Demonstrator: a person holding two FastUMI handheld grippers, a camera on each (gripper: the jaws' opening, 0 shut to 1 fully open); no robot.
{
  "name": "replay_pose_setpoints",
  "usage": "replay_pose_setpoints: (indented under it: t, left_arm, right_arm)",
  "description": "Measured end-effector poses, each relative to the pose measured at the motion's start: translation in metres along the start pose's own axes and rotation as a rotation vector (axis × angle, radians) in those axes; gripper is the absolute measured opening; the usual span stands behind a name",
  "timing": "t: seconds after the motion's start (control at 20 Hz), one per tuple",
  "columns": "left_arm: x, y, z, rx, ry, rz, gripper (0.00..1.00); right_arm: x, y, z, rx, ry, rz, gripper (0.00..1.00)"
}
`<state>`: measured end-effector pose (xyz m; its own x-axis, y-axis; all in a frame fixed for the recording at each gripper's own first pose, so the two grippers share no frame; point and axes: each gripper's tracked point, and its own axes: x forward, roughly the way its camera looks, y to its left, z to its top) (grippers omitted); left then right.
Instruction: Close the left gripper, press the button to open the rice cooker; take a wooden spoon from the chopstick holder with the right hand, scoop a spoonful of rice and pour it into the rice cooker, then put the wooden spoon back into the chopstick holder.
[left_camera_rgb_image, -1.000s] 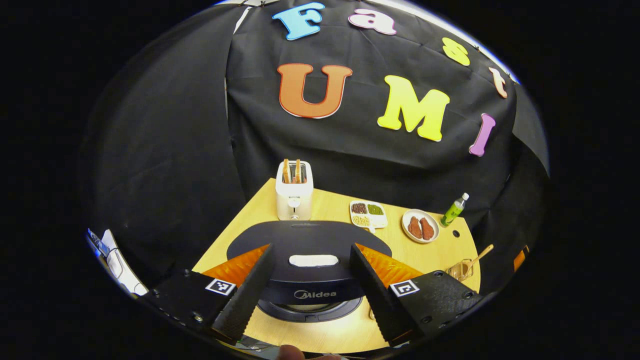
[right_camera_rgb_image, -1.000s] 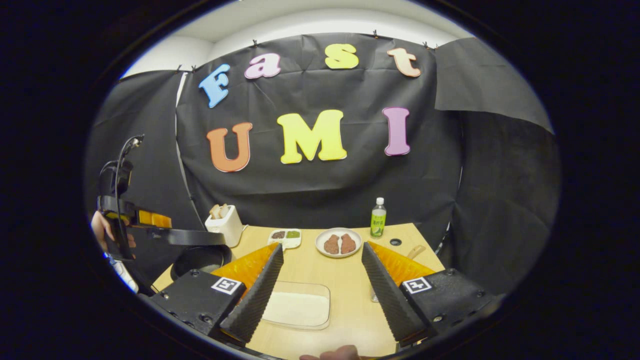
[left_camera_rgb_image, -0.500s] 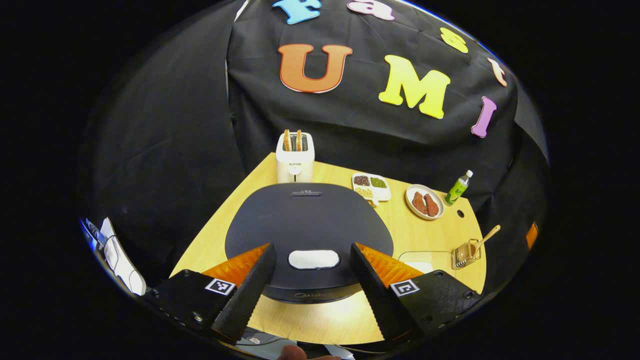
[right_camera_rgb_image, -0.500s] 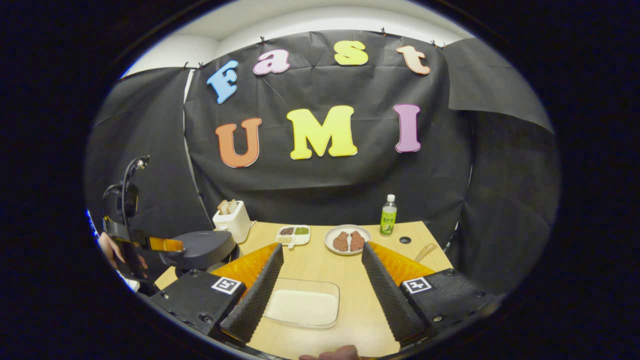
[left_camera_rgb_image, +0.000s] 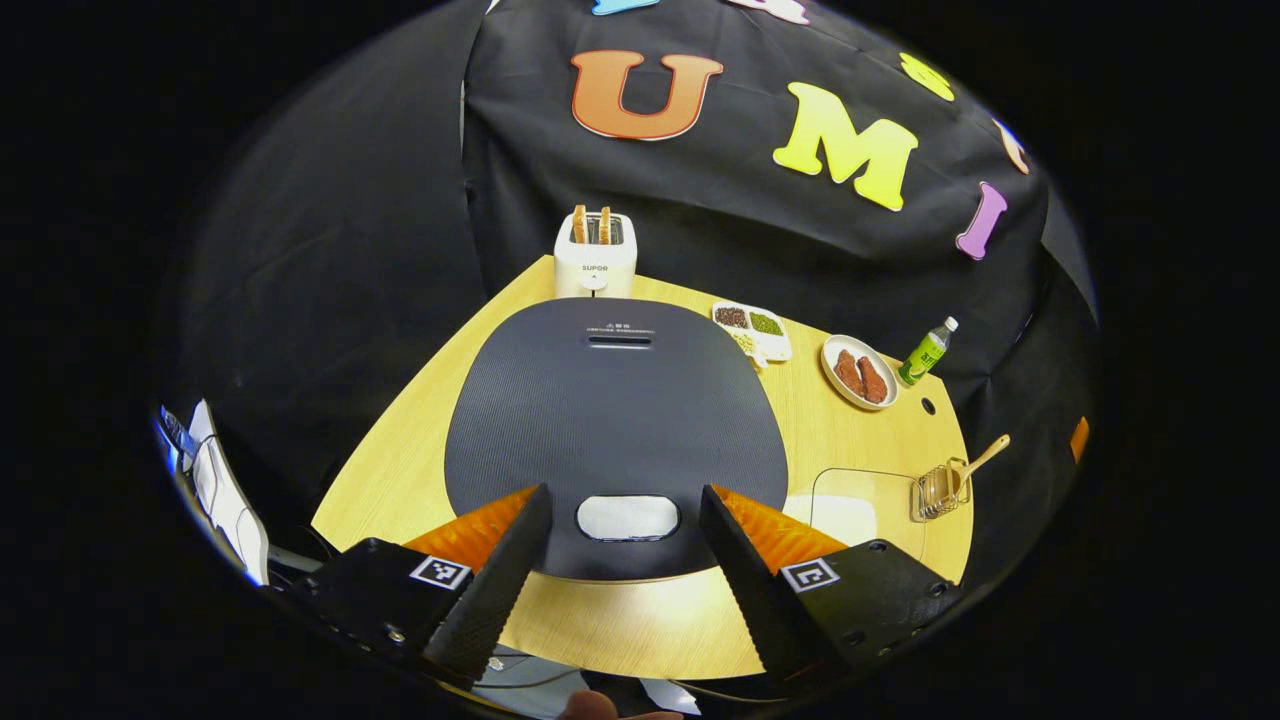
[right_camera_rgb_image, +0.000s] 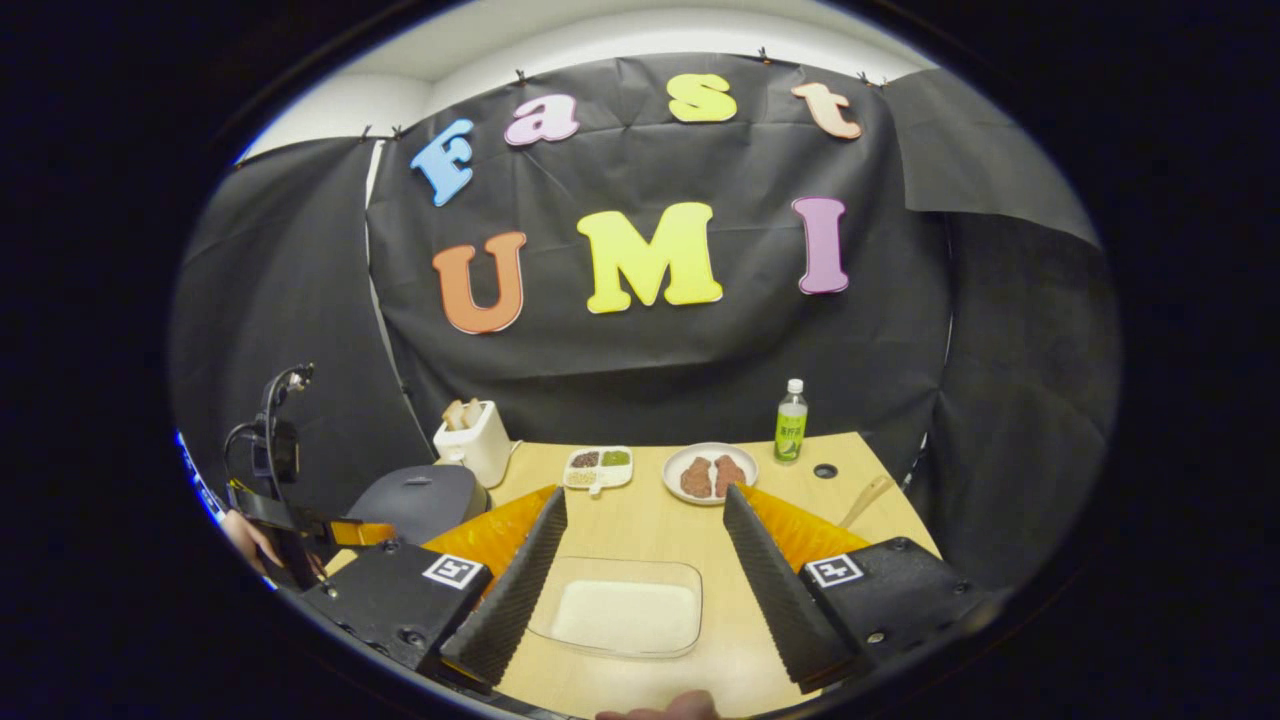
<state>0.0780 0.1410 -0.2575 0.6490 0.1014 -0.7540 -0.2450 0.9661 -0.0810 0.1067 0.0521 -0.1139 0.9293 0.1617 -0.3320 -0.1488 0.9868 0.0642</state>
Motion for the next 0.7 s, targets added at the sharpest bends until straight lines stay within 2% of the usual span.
replay_pose_setpoints:
  t: [0.15,0.35,0.55,0.7]
  left_arm:
    - [0.002,-0.004,-0.005,0.017,-0.001,0.02,0.96]
    - [0.008,-0.004,-0.012,0.102,-0.032,0.051,0.97]
    - [0.01,-0.004,-0.015,0.073,-0.051,0.053,0.98]
    - [0.011,-0.004,-0.012,0.064,-0.069,0.084,0.97]
  right_arm:
    - [0.003,-0.001,0.0,0.004,-0.001,-0.003,1.0]
    - [0.008,-0.001,0.003,0.016,-0.007,-0.004,1.0]
    - [0.015,-0.005,0.003,0.032,-0.005,-0.002,1.0]
    - [0.017,-0.009,0.007,0.029,-0.008,0.005,1.0]
